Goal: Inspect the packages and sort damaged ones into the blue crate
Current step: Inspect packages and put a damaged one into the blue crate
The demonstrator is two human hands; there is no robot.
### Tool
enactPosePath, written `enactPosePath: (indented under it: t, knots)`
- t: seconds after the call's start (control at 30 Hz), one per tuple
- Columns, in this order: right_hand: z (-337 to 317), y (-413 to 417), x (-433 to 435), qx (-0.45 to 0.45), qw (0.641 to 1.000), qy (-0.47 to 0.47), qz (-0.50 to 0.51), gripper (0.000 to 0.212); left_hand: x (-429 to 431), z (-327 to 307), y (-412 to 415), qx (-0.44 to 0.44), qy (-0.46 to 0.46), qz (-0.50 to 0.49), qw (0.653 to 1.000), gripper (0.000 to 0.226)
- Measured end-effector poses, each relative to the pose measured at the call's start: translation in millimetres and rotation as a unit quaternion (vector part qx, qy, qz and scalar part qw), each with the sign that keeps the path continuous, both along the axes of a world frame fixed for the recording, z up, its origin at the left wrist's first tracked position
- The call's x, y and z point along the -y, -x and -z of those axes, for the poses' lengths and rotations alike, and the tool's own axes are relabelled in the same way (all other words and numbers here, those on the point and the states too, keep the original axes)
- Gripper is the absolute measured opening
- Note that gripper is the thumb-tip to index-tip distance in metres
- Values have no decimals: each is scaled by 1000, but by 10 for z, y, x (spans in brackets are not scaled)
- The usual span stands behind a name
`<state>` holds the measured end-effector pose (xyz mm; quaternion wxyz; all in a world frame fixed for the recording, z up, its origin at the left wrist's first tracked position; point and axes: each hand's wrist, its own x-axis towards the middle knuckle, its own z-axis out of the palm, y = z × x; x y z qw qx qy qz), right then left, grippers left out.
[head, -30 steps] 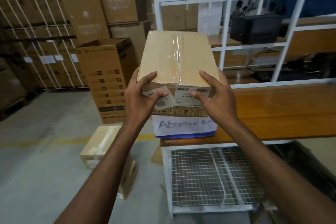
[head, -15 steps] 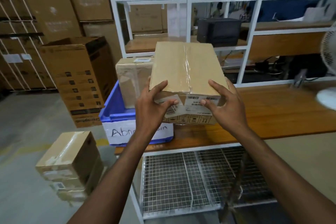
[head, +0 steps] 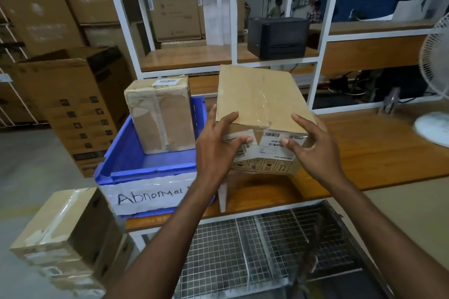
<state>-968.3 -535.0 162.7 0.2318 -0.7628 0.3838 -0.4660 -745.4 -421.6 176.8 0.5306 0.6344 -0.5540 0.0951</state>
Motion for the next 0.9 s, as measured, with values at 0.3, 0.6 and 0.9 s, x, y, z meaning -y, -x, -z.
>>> enactPosePath:
  t: [0.3, 0.6, 0.9]
  knots:
    - [352, 13, 670, -22, 998, -26, -45, 64, 449, 354, 150, -36, -35, -46, 998, 63]
    - [1079, 128, 936, -106, 988, -79, -76, 68, 526, 1126, 413, -105, -104, -95, 984, 65]
    - [1211, 27, 841, -224, 970, 67, -62, 63, 474, 1295, 360, -38, -215, -135, 966, 63]
